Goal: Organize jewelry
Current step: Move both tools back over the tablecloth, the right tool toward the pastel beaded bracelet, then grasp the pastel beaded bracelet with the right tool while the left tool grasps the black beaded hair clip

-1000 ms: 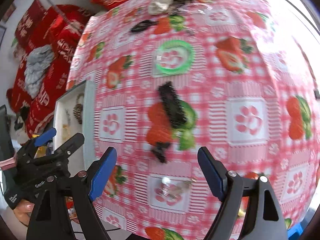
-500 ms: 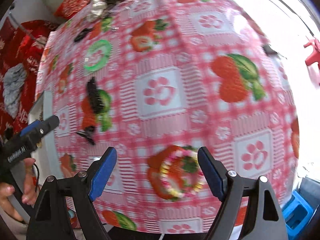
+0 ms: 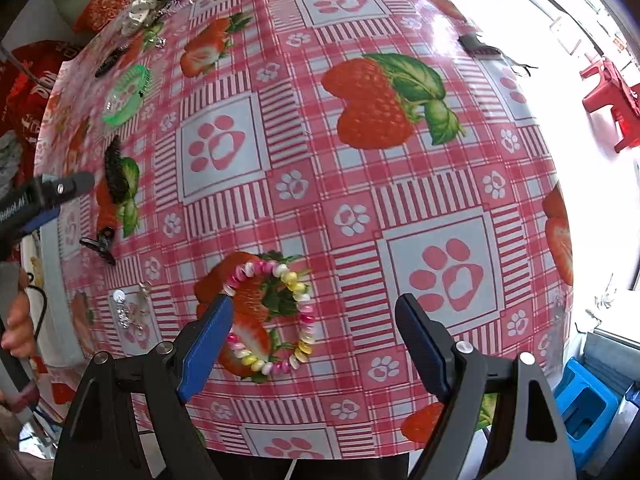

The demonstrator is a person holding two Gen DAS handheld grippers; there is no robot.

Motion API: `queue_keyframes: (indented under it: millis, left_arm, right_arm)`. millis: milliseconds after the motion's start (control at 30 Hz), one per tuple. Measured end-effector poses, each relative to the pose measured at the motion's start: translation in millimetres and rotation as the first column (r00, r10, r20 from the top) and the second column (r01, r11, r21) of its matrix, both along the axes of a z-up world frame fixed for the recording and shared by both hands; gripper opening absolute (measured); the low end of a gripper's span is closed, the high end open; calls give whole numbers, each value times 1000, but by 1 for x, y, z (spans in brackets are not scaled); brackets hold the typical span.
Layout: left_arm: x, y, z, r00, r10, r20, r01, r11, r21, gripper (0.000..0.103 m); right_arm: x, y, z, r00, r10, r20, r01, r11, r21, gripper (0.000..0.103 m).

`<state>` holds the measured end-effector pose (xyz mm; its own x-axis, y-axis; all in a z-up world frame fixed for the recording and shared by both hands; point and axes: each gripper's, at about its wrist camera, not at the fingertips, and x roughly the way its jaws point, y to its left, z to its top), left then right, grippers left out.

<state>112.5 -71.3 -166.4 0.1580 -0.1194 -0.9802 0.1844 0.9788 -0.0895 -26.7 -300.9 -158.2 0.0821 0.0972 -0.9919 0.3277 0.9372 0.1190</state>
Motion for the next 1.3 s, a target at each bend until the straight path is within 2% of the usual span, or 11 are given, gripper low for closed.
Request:
queue_keyframes:
  millis: [233,267,333,433,600,767,867,900,967,1100,1300]
  left_arm:
    - [11,-16,-15,999,20,-29,-20,1000,2,98]
    - [13,-19,-17,999,20,-30,-20,1000,0,95]
    - [16,-26,-22,999,12,-37,-11,1000,6,86]
    - [22,-33,-30,999,13,-46,-12,1000,15,85]
    - [24,-45,-34,1000,-7,-21,8,998,58,74]
    - [24,-44,-36,1000,-8,0,8,999,49,63]
    - [20,-39,-28,1000,-11,12,11,999,46,46]
    - [19,-38,-26,1000,-15,15,14,999,46,42]
    - [20,-38,-24,1000,-22,16,21,999,44,42]
    - [13,-32,-18,999,-28,23,28,999,19,41]
    - [0,-21,-1,997,-38,60,39,999,-4,41]
  right_arm:
    - [-3,4,-9,999,35,-15,-35,999,-24,85]
    - [-3,4,-10,999,41,-13,-42,999,-28,84]
    - [-3,7,-11,998,56,-10,-56,998,-37,75]
    - [-2,12,-13,997,75,-9,-75,996,-54,74]
    - [1,26,-14,989,149,-12,-150,981,-123,72]
    - [1,43,-17,979,203,-9,-202,966,-163,66]
    - [0,50,-16,975,222,-4,-219,960,-173,56]
    - [0,58,-13,974,227,-1,-224,959,-176,49]
    - [0,64,-12,971,237,-1,-233,955,-181,42]
    - [0,71,-8,968,249,1,-244,952,-186,11]
    - [5,62,1,978,205,27,-200,971,-133,10]
